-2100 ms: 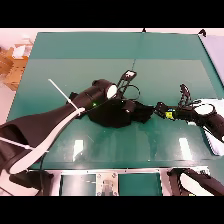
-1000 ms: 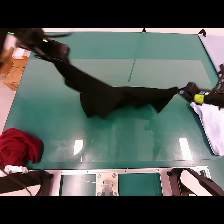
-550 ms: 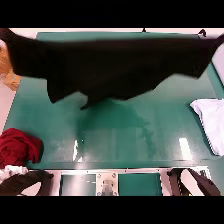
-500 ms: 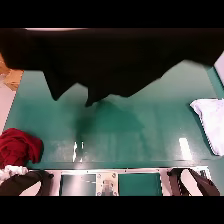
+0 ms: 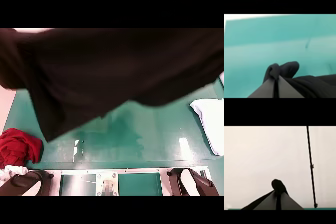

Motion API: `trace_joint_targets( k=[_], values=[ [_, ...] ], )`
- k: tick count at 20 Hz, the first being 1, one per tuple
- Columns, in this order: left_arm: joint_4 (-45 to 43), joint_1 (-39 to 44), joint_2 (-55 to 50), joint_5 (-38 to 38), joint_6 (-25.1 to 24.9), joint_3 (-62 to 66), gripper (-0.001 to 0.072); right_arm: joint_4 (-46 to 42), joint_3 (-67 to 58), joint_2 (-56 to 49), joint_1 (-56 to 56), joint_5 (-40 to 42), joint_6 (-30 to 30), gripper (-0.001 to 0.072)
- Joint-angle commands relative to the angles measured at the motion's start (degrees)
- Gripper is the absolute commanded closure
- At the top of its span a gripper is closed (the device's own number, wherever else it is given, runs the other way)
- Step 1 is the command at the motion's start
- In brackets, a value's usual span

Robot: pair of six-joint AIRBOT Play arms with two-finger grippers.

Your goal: Fold the shirts.

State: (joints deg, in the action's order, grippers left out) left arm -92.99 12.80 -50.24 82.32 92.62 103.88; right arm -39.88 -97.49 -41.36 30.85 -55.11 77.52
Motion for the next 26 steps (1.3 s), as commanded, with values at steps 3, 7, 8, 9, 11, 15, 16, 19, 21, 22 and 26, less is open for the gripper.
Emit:
trace_joint_targets(
  k=[3, 7, 8, 9, 11, 15, 16, 19, 21, 22, 26],
  values=[
    [8.41, -0.04, -0.74, -24.55, -1.62, -29.59, 0.0682, 0.44, 21.44, -0.24, -1.05, -3.5, 0.02, 0.0693],
    [15.08, -0.04, -13.6, -43.52, -2.34, -44.87, 0.0682, 0.42, 48.41, -2.73, -5.27, 1.11, -0.83, 0.0693],
    [17.4, -0.04, -18.36, -45.4, -4.35, -45.31, 0.0681, 0.44, 54.27, -4.22, -6.49, 3.98, -1.66, 0.0693],
    [19.93, -0.04, -23.1, -47.25, -6.64, -45.18, 0.0682, 0.44, 59.3, -6.14, -7.61, 6.82, -1.68, 0.0693],
    [25.05, -0.04, -31.71, -50.66, -9.16, -43.52, 0.068, 0.46, 65.88, -11.19, -8.85, 10.16, -2.16, 0.0693],
    [25.77, -1.16, -38.75, -45.35, -9.09, -34.14, 0.0137, 0.42, 67.21, -18.99, -8.85, 10.38, -6.25, 0.0693],
    [25.75, -2.45, -38.4, -41.35, -9.09, -31.15, 0.0137, 0.11, 67.19, -19.37, -8.81, 10.82, -6.25, 0.0693],
    [25.94, -7.32, -36.76, -22.58, -9.07, -21.46, 0.0137, -0.68, 66.86, -19.5, -8.81, 11.85, -6.25, 0.0693],
    [25.9, -8.74, -35.32, -11.61, -8.9, -20.63, 0.0137, -0.83, 66.86, -19.5, -8.81, 11.87, -6.25, 0.0693],
    [25.75, -8.72, -35.1, -7.13, -8.85, -21.51, 0.0137, -0.87, 66.86, -19.5, -8.81, 11.96, -6.27, 0.0693],
    [32.87, -4.9, -35.06, -5.7, -8.7, -33.4, 0.0137, -0.81, 66.86, -19.5, -8.85, 12.04, -7.32, 0.0693]
  ],
)
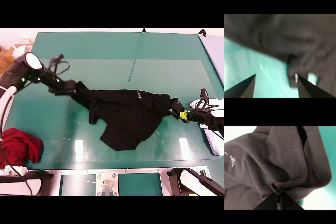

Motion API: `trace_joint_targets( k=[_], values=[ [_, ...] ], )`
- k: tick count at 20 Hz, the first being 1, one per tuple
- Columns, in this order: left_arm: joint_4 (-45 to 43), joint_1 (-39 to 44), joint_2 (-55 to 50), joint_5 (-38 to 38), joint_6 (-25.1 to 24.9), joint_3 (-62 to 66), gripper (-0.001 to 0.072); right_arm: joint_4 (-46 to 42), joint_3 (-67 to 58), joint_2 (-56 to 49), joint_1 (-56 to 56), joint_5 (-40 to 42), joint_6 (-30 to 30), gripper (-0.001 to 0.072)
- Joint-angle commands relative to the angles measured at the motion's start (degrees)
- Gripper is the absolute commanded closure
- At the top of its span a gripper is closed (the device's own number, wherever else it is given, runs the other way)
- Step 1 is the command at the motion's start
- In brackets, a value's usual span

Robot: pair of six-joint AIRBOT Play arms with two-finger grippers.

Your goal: Fold the shirts.

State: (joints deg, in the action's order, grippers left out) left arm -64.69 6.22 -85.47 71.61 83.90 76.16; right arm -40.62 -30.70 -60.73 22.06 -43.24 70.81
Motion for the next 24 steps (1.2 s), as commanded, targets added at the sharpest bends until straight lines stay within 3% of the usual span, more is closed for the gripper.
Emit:
trace_joint_targets(
  k=[1, 5, 11, 13, 14, 15, 16, 17, 24],
  values=[
    [5.42, 3.28, 0.15, 2.05, 0.02, -9.01, 0.0137, -0.07, 0.07, -0.13, -0.09, 0.13, -0.59, 0.0693],
    [6.91, 10.34, 0.11, -10.19, 0.02, -16.83, 0.0137, -0.04, 0.07, -0.13, -0.09, -0.31, -0.57, 0.0693],
    [4.37, 17.44, 0.04, -14.97, -0.35, -17.9, 0.0139, 0.11, 0.07, -0.13, -0.09, -1.57, -0.57, 0.0693],
    [3.98, 17.44, 0.02, -16.06, -0.39, -17.9, 0.0238, 0.13, 0.07, -0.13, -0.09, -1.81, -0.57, 0.0693],
    [3.48, 17.44, -0.02, -16.26, -0.39, -17.9, 0.0239, 0.13, 0.07, -0.13, -0.09, -1.95, -0.57, 0.0693],
    [3.21, 17.44, -0.09, -16.28, -0.44, -17.92, 0.036, 0.15, 0.07, -0.13, -0.09, -2.1, -0.57, 0.0693],
    [3.19, 17.44, -0.2, -15.93, -1.75, -17.9, 0.065, 0.17, 0.04, -0.13, -0.09, -2.25, -0.57, 0.0693],
    [3.17, 17.44, -0.33, -15.39, -3.06, -17.9, 0.0681, 0.33, 0.04, -0.11, -0.09, -2.34, -0.57, 0.0693],
    [1.44, 17.42, -0.28, -14.78, -3.41, -17.27, 0.0672, 1.2, 0.04, -0.11, -0.09, -2.89, -0.57, 0.0693]
  ],
)
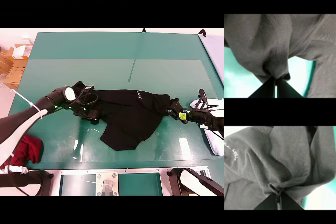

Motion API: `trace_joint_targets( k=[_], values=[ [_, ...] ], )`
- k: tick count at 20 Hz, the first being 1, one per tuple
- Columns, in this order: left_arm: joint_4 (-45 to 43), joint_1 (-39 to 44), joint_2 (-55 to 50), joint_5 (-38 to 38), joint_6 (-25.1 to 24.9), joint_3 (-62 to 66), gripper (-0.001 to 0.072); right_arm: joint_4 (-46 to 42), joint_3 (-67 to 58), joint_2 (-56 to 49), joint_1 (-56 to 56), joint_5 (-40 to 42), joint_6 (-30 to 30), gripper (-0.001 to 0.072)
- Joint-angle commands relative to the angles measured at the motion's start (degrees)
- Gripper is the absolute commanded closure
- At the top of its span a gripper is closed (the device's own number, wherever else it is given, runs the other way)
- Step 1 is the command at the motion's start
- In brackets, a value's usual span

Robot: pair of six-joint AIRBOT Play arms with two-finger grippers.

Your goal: Fold the shirts.

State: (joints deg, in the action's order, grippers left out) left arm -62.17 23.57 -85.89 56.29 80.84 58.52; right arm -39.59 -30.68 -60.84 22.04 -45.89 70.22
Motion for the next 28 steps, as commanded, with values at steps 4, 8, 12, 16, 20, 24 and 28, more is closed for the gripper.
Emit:
trace_joint_targets(
  k=[4, 8, 12, 16, 20, 24, 28],
  values=[
    [-2.14, 0.09, 0.28, 6.54, -0.31, 3.54, 0.0157, 0.17, 0.02, -0.02, -0.07, -0.22, 0.02, 0.0693],
    [-2.19, 0.26, -0.48, 7.28, 0.0, 3.13, 0.0159, 0.17, 0.02, -0.02, -0.07, -0.2, 0.02, 0.0693],
    [-2.12, 0.26, -3.78, 5.66, 1.66, 2.75, 0.0179, 0.17, 0.02, -0.02, -0.07, -0.2, 0.0, 0.0693],
    [-2.12, 0.26, -5.33, 4.42, 2.27, 2.75, 0.048, 0.17, 0.02, -0.02, -0.07, -0.22, 0.0, 0.0693],
    [-2.08, 0.17, -5.18, 6.25, 1.14, 4.81, 0.0683, 0.22, -0.07, 0.0, -0.07, -0.24, 0.02, 0.0693],
    [-2.05, -0.52, -0.72, 12.35, -0.7, 16.37, 0.0683, 0.66, -7.63, 1.36, -0.07, -7.3, 0.02, 0.0694],
    [-1.4, -7.13, 10.47, 15.69, -0.68, 36.74, 0.0682, 7.19, -30.82, 6.54, 0.02, -14.19, 1.55, 0.0694]
  ],
)
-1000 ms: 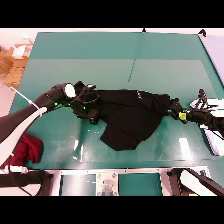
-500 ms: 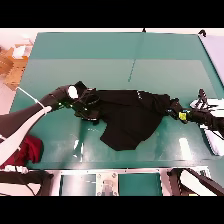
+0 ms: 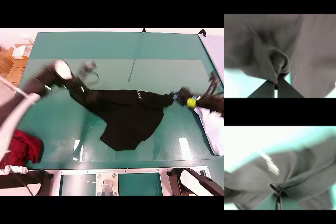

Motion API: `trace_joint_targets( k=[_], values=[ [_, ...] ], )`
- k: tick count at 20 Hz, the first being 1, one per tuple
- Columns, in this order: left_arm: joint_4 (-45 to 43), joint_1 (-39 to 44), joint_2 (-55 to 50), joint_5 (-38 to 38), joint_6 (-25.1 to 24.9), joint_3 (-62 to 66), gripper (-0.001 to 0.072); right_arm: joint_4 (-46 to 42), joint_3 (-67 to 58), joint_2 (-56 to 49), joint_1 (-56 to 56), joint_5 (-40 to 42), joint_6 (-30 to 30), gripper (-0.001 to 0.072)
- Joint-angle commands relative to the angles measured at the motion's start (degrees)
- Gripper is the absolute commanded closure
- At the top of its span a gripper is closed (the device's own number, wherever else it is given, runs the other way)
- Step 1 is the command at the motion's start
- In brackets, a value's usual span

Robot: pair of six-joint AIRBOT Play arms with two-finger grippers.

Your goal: Fold the shirts.

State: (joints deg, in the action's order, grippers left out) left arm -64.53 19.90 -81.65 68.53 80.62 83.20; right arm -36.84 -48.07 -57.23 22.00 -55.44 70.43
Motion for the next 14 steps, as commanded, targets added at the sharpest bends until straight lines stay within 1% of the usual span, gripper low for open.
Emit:
trace_joint_targets(
  k=[1, 4, 5, 7, 8, 10, 12, 13, 14],
  values=[
    [1.25, -5.84, 9.11, 2.6, 0.09, 18.43, 0.0682, 4.72, -21.27, 4.04, 0.09, -4.37, 2.08, 0.0694],
    [0.9, -11.69, 16.26, -3.37, 0.35, 35.82, 0.0682, 4.68, -44.22, 5.38, 2.67, -2.97, 4.44, 0.0694],
    [0.2, -12.83, 19.1, -6.73, 0.33, 39.5, 0.0682, 4.66, -50.75, 5.64, 4.09, -2.03, 5.2, 0.0694],
    [-1.77, -13.4, 25.88, -14.91, 0.31, 40.02, 0.0681, 4.46, -62.34, 6.27, 8.15, -0.46, 7.41, 0.0694],
    [-2.78, -13.4, 28.74, -16.2, 0.31, 39.93, 0.0681, 4.48, -66.2, 6.62, 9.86, 0.11, 7.63, 0.0693],
    [-4.57, -13.4, 32.7, -15.56, 0.33, 39.93, 0.0681, 4.46, -70.6, 8.04, 12.5, 1.97, 7.61, 0.0693],
    [-5.35, -13.4, 34.93, -13.97, 0.39, 40.02, 0.0681, 3.58, -70.64, 10.38, 13.42, 5.4, 7.61, 0.0693],
    [-5.44, -13.4, 35.39, -13.42, 1.01, 39.52, 0.0681, 2.64, -70.64, 10.93, 13.42, 6.43, 7.61, 0.0693],
    [-5.97, -13.4, 35.52, -11.82, 3.08, 39.52, 0.0681, 2.08, -70.64, 11.04, 13.42, 6.58, 7.61, 0.0693]
  ],
)
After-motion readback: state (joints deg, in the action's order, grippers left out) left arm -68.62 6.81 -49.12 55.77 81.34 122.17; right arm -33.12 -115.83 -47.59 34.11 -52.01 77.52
